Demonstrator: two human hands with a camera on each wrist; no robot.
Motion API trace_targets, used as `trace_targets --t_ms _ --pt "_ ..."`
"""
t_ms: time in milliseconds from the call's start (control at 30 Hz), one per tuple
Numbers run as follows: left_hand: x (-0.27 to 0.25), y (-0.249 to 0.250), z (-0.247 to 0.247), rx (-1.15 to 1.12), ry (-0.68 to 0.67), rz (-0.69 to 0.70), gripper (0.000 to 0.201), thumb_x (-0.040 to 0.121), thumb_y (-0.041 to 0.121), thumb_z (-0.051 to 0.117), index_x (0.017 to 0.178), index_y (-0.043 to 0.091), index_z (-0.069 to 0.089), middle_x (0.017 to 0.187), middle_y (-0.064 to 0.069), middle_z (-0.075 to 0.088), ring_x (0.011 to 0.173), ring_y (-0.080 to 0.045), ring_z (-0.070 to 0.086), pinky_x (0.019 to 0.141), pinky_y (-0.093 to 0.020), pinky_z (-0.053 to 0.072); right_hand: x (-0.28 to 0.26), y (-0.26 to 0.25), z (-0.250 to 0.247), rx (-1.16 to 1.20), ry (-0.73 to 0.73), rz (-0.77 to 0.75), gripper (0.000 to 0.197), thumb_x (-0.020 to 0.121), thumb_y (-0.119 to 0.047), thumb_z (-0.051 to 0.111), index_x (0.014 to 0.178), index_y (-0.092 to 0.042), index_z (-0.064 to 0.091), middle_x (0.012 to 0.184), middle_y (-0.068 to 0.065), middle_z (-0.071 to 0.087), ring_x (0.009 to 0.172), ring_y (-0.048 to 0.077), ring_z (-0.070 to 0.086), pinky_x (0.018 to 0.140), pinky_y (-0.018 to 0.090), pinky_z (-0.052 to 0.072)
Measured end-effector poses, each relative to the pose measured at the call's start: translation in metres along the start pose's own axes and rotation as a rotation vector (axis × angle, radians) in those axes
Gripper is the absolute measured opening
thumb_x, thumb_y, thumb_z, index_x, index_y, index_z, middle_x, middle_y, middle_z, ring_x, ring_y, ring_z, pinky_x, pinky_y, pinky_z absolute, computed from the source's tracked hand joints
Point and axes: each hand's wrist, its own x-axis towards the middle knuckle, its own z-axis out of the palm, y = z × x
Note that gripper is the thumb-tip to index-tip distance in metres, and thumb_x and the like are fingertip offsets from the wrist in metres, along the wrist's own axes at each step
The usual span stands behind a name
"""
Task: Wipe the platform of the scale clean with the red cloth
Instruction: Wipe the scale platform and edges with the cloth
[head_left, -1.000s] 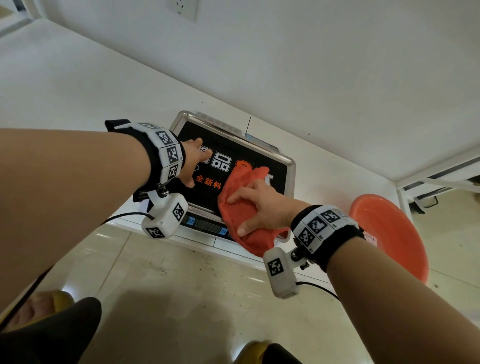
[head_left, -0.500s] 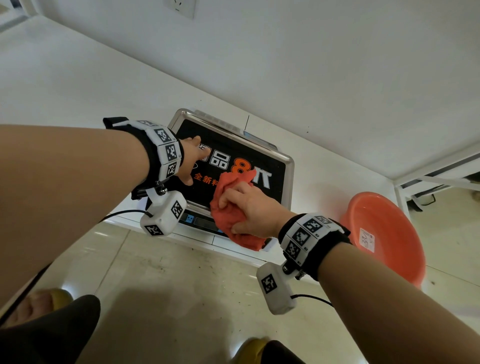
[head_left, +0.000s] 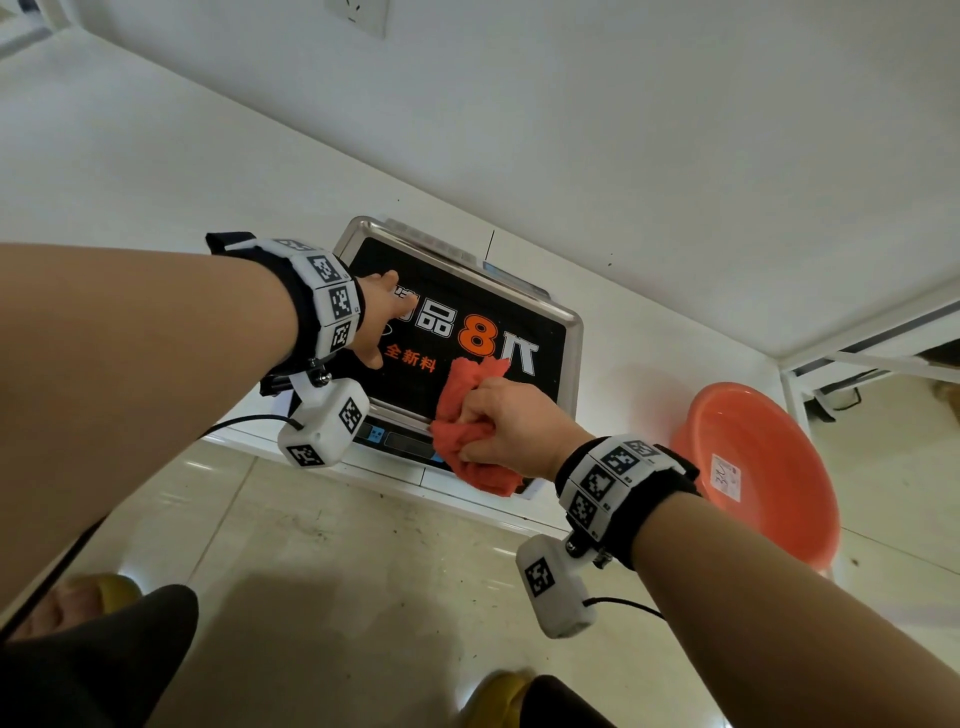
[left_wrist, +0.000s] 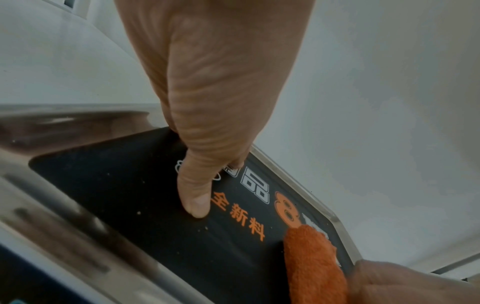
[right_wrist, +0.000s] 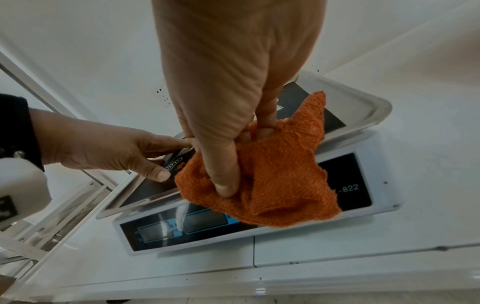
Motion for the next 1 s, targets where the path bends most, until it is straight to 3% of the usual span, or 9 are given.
trace_targets --t_ms 67,200,333,400,500,633,700,800,1000 --pt "0.000 0.001 0.000 -0.001 -0.004 0.001 0.098 0.082 0.034 0.071 0.154 0.020 0.006 0.159 -0.013 0.001 0.147 -0.029 0.015 0.114 -0.040 0.031 0.000 -0.001 0.000 -0.002 -0.005 0.000 0.018 0.083 -0.028 0.074 0.086 -0.027 0.056 0.103 -0.003 0.054 0.091 0.013 0.050 0.079 0.024 0.040" --pt "0.000 0.001 0.000 0.007 -0.004 0.001 0.098 0.083 0.035 0.070 0.154 0.020 0.006 0.159 -0.014 0.000 0.147 -0.029 0.015 0.114 -0.039 0.031 -0.001 -0.001 0.003 -0.016 0.013 -0.018 0.019 0.084 -0.028 0.073 0.088 -0.027 0.055 0.115 -0.003 0.043 0.104 0.016 0.039 0.089 0.028 0.040" --pt "-0.001 0.002 -0.001 0.000 -0.012 -0.003 0.098 0.083 0.035 0.070 0.155 0.020 0.004 0.160 -0.014 -0.003 0.148 -0.029 0.012 0.115 -0.039 0.028 -0.001 -0.005 0.003 -0.085 0.028 -0.052 0.019 0.085 -0.027 0.072 0.096 -0.016 0.062 0.121 0.001 0.047 0.105 0.017 0.037 0.097 0.028 0.035" --pt "-0.002 0.003 -0.001 0.009 -0.004 -0.005 0.097 0.083 0.035 0.070 0.154 0.020 0.006 0.159 -0.014 -0.001 0.148 -0.030 0.014 0.114 -0.039 0.030 0.000 -0.007 0.002 -0.119 0.021 -0.051 0.019 0.085 -0.028 0.072 0.096 -0.016 0.061 0.118 0.001 0.048 0.102 0.015 0.036 0.094 0.026 0.032" --pt "-0.001 0.003 0.000 0.023 0.001 -0.007 0.096 0.082 0.035 0.071 0.154 0.019 0.009 0.158 -0.015 0.004 0.146 -0.030 0.018 0.114 -0.040 0.033 0.001 -0.013 0.000 -0.139 0.004 -0.036 0.020 0.086 -0.025 0.071 0.087 -0.022 0.051 0.106 -0.004 0.043 0.099 0.016 0.040 0.090 0.030 0.042" --pt "0.000 0.002 0.000 0.025 0.002 -0.001 0.096 0.081 0.036 0.071 0.153 0.020 0.010 0.158 -0.015 0.005 0.145 -0.030 0.020 0.113 -0.040 0.034 -0.003 -0.019 0.000 -0.075 0.006 -0.042 0.012 0.088 -0.011 0.062 0.091 -0.016 0.052 0.096 -0.005 0.045 0.088 0.017 0.050 0.079 0.031 0.047" --pt "0.000 0.002 0.000 0.022 0.002 0.000 0.097 0.081 0.036 0.071 0.154 0.020 0.009 0.158 -0.015 0.003 0.146 -0.030 0.019 0.114 -0.040 0.033 -0.003 -0.021 0.000 -0.036 0.010 -0.059 0.020 0.086 -0.006 0.060 0.095 -0.019 0.048 0.094 -0.005 0.048 0.083 0.018 0.052 0.074 0.031 0.046" --pt "0.001 0.003 0.000 0.021 0.002 -0.009 0.097 0.081 0.036 0.071 0.154 0.020 0.009 0.158 -0.015 0.004 0.146 -0.030 0.019 0.114 -0.040 0.033 0.000 -0.022 -0.002 -0.044 -0.032 -0.053 0.033 0.085 -0.006 0.062 0.106 -0.025 0.044 0.100 -0.004 0.052 0.087 0.018 0.054 0.076 0.031 0.048" --pt "0.001 0.003 0.000 0.017 0.000 -0.008 0.098 0.081 0.036 0.071 0.154 0.022 0.008 0.158 -0.013 0.002 0.145 -0.029 0.020 0.113 -0.041 0.035 -0.001 -0.018 0.006 -0.030 0.011 -0.052 0.025 0.086 -0.007 0.059 0.102 -0.023 0.048 0.096 -0.005 0.050 0.089 0.019 0.053 0.080 0.032 0.048"
